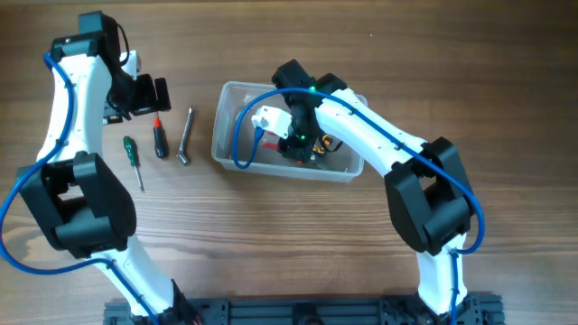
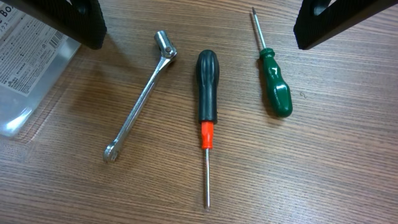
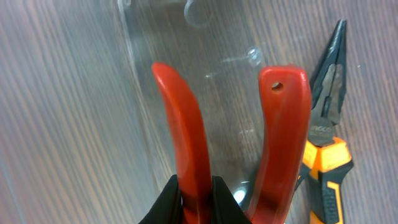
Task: Pack container
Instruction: 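Carry the red cutters into the container and release them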
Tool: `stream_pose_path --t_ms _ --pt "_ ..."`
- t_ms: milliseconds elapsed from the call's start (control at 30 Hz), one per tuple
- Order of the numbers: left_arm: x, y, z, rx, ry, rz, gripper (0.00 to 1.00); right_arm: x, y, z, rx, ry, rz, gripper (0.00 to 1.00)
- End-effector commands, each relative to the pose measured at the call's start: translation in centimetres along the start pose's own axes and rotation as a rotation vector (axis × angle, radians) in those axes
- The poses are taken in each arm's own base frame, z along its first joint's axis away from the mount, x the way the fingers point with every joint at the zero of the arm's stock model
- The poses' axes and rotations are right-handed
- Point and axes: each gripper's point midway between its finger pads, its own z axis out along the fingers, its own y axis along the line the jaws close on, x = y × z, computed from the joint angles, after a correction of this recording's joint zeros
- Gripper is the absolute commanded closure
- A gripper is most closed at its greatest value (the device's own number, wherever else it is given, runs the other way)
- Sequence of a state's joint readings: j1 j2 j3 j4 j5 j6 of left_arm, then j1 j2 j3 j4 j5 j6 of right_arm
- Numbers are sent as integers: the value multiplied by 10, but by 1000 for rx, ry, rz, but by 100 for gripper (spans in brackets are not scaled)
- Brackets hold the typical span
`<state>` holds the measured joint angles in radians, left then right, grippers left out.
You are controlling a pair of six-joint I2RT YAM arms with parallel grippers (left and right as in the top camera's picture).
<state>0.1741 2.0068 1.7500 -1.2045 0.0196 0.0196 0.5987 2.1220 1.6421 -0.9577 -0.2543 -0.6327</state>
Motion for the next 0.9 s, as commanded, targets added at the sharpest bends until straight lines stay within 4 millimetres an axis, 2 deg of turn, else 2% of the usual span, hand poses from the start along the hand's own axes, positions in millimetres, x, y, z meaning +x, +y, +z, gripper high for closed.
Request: stream_pose_path --t_ms 0,167,300,367,400,467,533,567,667,700,767,833,867 --pt "-4 3 -3 -6 -13 -17 0 -2 1 1 -11 -13 10 75" --pt "-4 3 -3 -6 -13 -17 0 -2 1 1 -11 -13 17 61" --pt "-4 3 -3 -6 -13 -17 0 -6 -2 -2 -1 -25 60 60" --pt "-4 3 -3 -6 -13 -17 0 -25 -10 -21 33 -83 125 60" --pt "-4 3 -3 -6 -13 -17 0 -38 -14 -36 55 -124 163 61" --pt "-4 3 -3 -6 -13 -17 0 -58 -32 -77 159 -193 284 60" --pt "-4 3 -3 -6 -13 -17 0 -57 -62 -127 350 -224 483 60" --pt "-4 3 -3 -6 -13 -17 0 -46 -79 -158 470 -240 624 61" --pt "-4 3 -3 -6 -13 -17 0 -4 -109 -218 588 -273 835 58" --pt "-4 3 -3 -6 -13 -17 0 22 -121 -235 607 -274 917 57" --pt "-4 3 -3 -6 -13 -17 0 67 -140 -255 638 -258 1037 54" --pt "-4 3 -3 -6 -13 -17 0 127 -161 -272 671 -217 1172 53" --pt "-4 3 -3 -6 -13 -17 0 167 -171 -281 690 -189 1249 50"
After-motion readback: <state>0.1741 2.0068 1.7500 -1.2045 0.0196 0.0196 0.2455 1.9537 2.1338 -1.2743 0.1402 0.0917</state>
